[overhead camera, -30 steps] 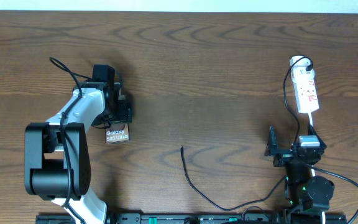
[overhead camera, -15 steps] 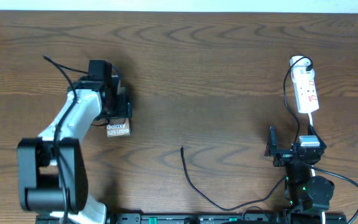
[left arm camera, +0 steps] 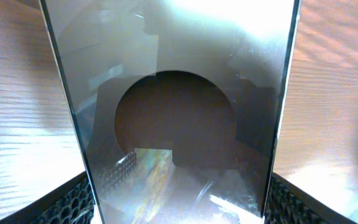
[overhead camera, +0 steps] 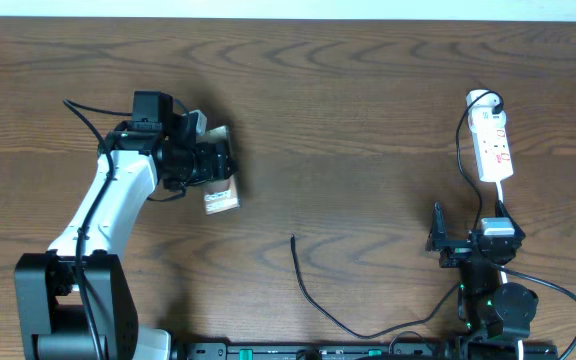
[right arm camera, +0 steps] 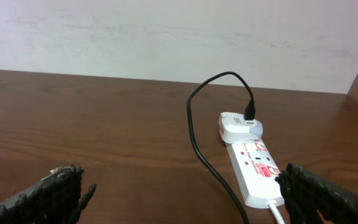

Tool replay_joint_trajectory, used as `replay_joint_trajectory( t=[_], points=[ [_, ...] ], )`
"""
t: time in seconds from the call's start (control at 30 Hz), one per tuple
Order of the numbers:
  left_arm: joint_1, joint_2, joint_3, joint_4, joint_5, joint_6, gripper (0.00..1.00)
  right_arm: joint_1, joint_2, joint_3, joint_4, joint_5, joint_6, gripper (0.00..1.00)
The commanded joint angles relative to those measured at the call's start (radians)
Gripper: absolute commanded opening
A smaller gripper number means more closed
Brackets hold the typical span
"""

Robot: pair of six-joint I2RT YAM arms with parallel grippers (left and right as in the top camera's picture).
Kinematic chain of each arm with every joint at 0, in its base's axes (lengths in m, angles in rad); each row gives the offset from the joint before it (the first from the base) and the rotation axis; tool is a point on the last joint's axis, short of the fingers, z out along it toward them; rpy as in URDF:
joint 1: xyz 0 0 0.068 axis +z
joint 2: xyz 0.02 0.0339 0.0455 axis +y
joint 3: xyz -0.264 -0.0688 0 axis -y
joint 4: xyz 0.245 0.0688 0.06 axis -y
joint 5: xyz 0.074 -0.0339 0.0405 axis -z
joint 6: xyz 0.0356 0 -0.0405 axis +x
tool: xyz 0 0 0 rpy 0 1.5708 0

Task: Plug charger to phone and switch on socket
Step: 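Lift the phone with the left gripper and tilt it upright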

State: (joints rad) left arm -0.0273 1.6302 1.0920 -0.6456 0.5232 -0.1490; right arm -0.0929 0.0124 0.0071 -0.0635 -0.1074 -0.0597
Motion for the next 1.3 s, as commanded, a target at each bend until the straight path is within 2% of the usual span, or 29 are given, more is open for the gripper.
replay_joint_trajectory(
  t=[0.0,0.03,0.17,0.27,0.3,0.37,0.67,0.77,1.03,1.27],
  points=[
    [0.002,-0.028,0.032,0.003,0.171,-0.202,0.07,0.007,-0.006,-0.002,-0.004,0.004,-0.009,0.99],
    [0.002,-0.028,0.032,0.004,0.197,-0.275,0.07,0.007,-0.006,-0.002,-0.004,0.004,-0.009,0.99],
    [0.002,-0.028,0.032,0.008,0.279,-0.430,0.07,0.007,-0.006,-0.002,-0.004,0.004,-0.009,0.99],
    [0.002,-0.028,0.032,0.062,0.424,-0.517,0.07,0.007,-0.006,-0.002,-0.004,0.004,-0.009,0.99],
    [0.002,-0.028,0.032,0.106,0.511,-0.586,0.07,0.007,-0.006,-0.002,-0.004,0.004,-0.009,0.99],
    [0.002,-0.028,0.032,0.156,0.584,-0.676,0.07,0.007,-0.006,-0.002,-0.004,0.004,-0.009,0.99],
    [0.002,-0.028,0.032,0.348,0.764,-1.096,0.07,0.007,-0.006,-0.002,-0.004,0.004,-0.009,0.99],
    [0.003,-0.028,0.032,0.419,0.814,-1.192,0.07,0.007,-0.006,-0.002,-0.004,0.004,-0.009,0.99],
    [0.024,-0.028,0.032,0.476,0.921,-1.422,0.07,0.007,-0.006,-0.002,-0.004,0.004,-0.009,0.99],
    [0.075,-0.028,0.032,0.476,0.925,-1.500,0.08,0.007,-0.006,-0.002,-0.004,0.004,-0.009,0.99]
  ],
)
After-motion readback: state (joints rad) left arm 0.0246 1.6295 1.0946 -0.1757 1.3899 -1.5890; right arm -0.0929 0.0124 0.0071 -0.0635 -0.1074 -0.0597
